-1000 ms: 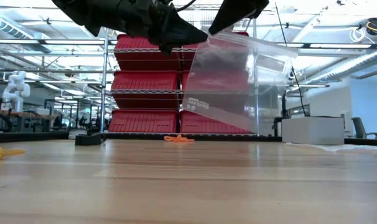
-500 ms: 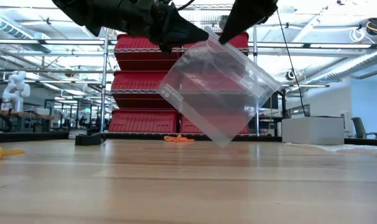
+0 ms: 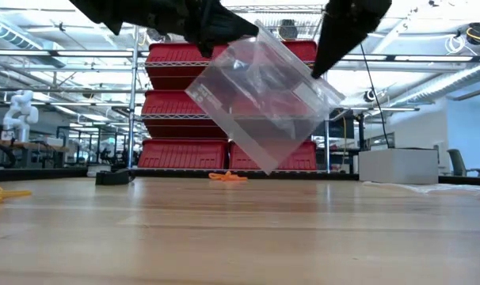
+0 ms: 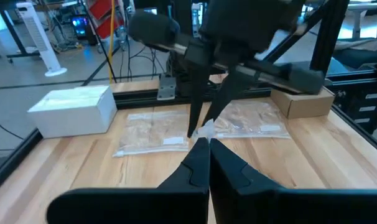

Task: Sort rubber bands
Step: Open the top right zip bag

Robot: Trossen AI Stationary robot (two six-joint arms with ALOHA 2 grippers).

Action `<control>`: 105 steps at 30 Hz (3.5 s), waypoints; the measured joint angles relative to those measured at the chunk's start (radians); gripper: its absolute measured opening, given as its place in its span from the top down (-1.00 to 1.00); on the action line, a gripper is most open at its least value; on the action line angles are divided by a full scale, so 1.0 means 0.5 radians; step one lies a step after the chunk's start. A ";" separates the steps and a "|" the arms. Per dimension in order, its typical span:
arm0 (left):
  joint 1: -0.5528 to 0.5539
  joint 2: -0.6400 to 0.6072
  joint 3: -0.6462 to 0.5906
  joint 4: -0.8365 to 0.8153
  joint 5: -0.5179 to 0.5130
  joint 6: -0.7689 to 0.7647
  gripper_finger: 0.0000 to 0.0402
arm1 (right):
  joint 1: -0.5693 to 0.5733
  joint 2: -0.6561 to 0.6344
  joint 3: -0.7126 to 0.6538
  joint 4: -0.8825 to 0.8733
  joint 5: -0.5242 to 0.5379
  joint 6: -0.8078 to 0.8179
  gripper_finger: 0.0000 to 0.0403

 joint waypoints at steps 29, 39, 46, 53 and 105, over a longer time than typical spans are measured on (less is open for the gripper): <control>-0.012 -0.077 -0.362 0.164 -0.080 -0.194 1.00 | -0.031 0.002 -0.004 0.419 0.006 -0.236 0.37; -0.031 -0.077 -0.449 0.285 -0.077 -0.103 1.00 | -0.063 0.122 -0.002 0.801 0.032 -0.430 0.97; -0.031 -0.077 -0.449 0.256 -0.042 -0.053 1.00 | -0.090 0.246 -0.002 0.926 0.092 -0.432 1.00; -0.024 -0.077 -0.449 0.259 -0.042 -0.056 1.00 | -0.105 0.264 -0.002 1.010 0.070 -0.403 1.00; -0.040 -0.075 -0.449 0.218 -0.178 -0.125 1.00 | -0.078 0.291 -0.002 0.873 0.250 -0.312 1.00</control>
